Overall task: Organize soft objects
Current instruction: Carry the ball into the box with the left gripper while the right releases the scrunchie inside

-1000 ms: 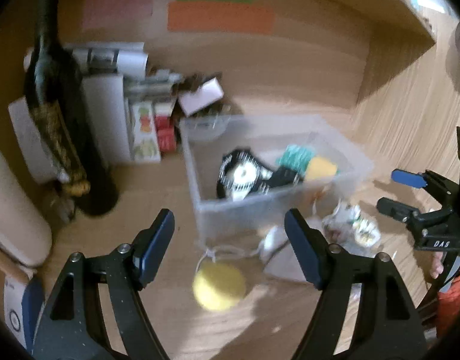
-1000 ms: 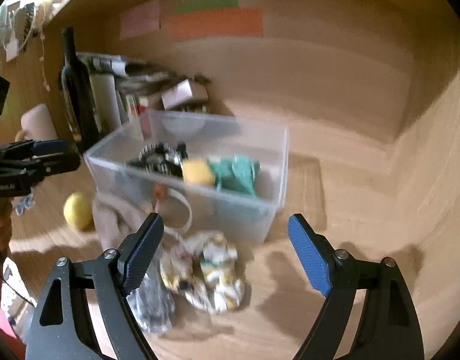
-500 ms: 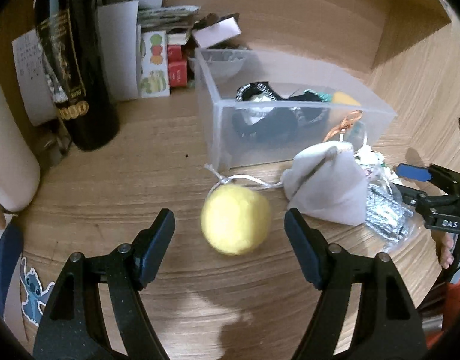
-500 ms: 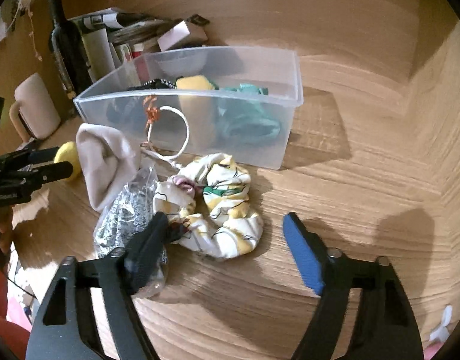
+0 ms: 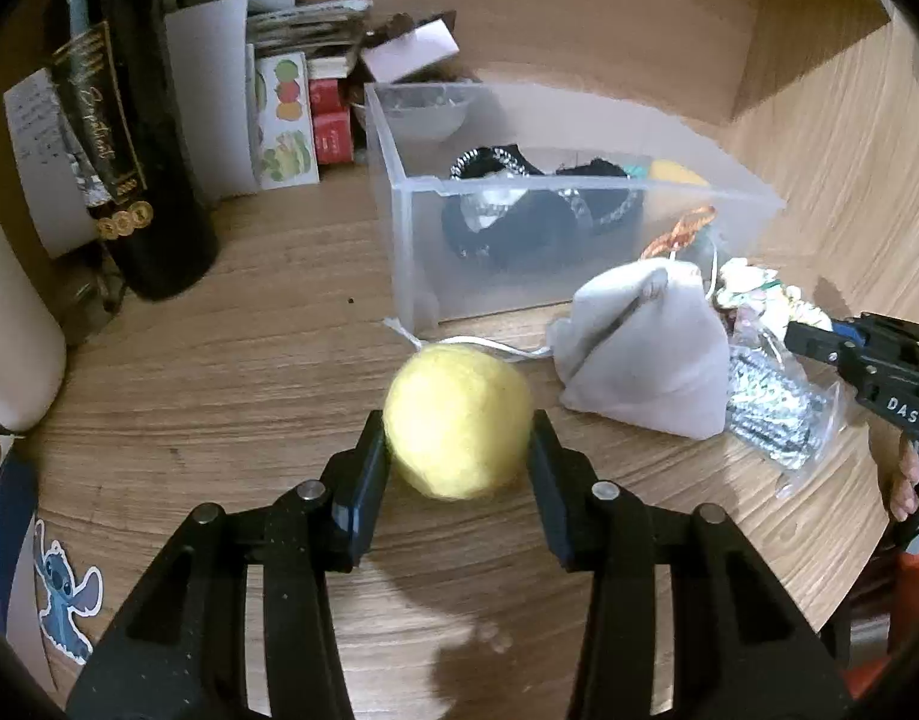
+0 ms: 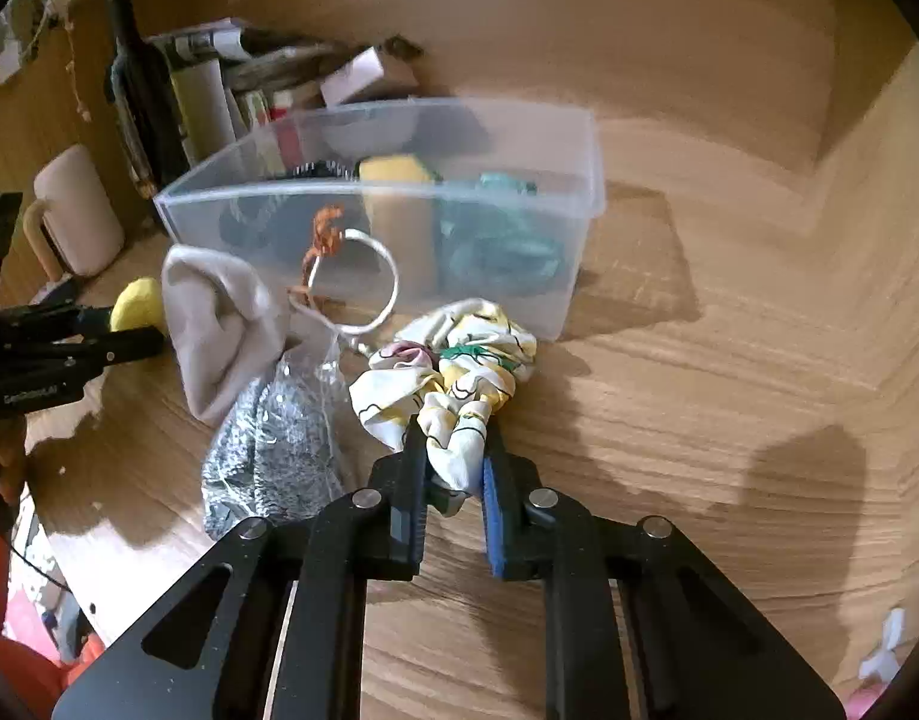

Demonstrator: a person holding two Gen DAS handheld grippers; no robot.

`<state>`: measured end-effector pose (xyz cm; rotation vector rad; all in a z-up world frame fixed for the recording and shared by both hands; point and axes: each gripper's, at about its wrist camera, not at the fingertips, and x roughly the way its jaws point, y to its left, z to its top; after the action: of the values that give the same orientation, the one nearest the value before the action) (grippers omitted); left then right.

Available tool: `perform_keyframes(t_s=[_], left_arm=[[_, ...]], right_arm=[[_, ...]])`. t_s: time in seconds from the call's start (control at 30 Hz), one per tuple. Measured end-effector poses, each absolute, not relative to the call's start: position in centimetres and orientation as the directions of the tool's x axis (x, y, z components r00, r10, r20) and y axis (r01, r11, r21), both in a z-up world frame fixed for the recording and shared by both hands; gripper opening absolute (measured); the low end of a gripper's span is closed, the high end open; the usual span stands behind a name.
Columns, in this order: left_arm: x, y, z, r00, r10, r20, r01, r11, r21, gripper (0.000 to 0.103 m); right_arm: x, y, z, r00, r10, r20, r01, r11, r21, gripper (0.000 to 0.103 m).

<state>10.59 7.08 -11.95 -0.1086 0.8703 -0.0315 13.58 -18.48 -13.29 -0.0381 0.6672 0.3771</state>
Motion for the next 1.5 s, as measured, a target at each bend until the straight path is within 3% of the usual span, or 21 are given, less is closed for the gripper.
perform_keyframes(t_s=[0.53, 0.87, 1.1, 1.5], left_arm=[[9.9, 7.8, -5.2, 0.781, -0.065, -0.621, -0.023, 0.991, -0.134, 0.044], [13.4, 8.3, -2.3, 0.816, -0.071, -0.574, -0.023, 0.988, -0.154, 0.044], [16.4, 7.7, -2.3, 0.804, -0.072, -0.59, -0.014, 0.99, -0.14, 0.044], [20.6, 5.9, -5.5, 0.725, -0.064, -0.686, 0.012, 0.997, -0.081, 0.044]], right_arm=[[10.9, -20.3, -5.4, 0.865, 0.322, -0.385, -0.328, 0.943, 0.051, 0.014], [13.7, -19.2, -3.1, 0.883, 0.341, -0.322, -0.336, 0.939, 0.075, 0.014], [16.9, -17.9, -2.9, 0.865, 0.359, -0.351, -0.356, 0.931, 0.075, 0.014], [22.6, -17.0, -6.1, 0.798, 0.319, -0.511, -0.336, 0.94, 0.063, 0.014]])
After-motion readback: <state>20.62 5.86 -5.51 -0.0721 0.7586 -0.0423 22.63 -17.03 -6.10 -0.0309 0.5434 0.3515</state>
